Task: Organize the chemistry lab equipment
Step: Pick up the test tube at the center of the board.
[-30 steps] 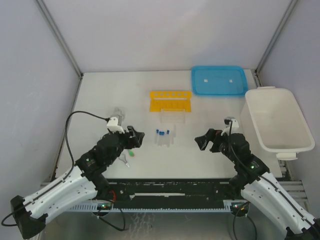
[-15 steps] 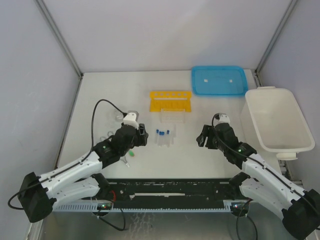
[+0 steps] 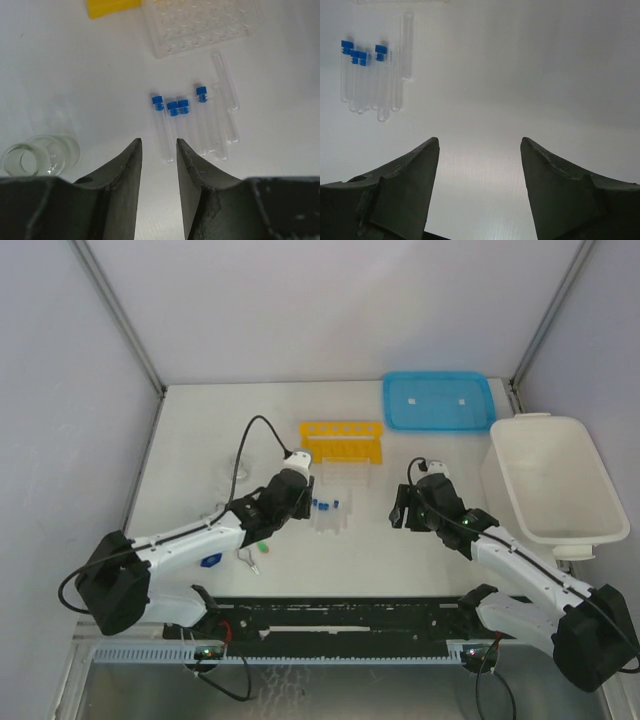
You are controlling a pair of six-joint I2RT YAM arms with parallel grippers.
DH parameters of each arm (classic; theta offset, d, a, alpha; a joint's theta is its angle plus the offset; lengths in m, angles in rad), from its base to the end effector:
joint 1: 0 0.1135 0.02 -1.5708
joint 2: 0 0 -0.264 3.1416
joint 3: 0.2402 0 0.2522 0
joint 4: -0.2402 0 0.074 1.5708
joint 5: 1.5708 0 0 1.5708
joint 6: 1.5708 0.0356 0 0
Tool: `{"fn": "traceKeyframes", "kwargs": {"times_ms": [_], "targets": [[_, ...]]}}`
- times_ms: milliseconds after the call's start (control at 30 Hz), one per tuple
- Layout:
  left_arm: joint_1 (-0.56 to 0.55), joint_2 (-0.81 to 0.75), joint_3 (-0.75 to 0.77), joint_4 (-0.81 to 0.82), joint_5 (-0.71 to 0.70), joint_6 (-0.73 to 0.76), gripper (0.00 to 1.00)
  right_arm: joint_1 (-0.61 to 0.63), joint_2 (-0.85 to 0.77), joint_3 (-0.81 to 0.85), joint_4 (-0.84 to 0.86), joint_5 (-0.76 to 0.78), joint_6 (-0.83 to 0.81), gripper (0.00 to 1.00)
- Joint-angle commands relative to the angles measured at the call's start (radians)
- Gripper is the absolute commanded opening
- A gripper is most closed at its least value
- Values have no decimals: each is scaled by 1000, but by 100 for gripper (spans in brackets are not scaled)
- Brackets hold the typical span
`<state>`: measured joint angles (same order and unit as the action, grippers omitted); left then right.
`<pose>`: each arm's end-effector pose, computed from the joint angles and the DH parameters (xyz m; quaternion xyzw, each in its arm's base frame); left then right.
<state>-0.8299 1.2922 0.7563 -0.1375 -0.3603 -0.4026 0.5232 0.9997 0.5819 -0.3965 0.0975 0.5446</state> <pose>0.1932 -0.1926 0.2269 0.1120 0.8828 -0.1149 0.4416 0.1755 0.0972 0.2115 0.0279 0.9280 0.1487 0.3406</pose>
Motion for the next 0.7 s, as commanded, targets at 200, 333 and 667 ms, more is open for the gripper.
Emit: {"fn": "traceKeyframes", "kwargs": {"times_ms": [200,333,667], "targets": [[-73,185,172,31,5,35,41,-11,25,42,15,-34,-35,68],[-78,256,196,41,40,30,41,-11,26,41,10,-33,-36,68],[-133,384,326,1,44,20,45,-12,73,41,10,-12,-25,69]]}}
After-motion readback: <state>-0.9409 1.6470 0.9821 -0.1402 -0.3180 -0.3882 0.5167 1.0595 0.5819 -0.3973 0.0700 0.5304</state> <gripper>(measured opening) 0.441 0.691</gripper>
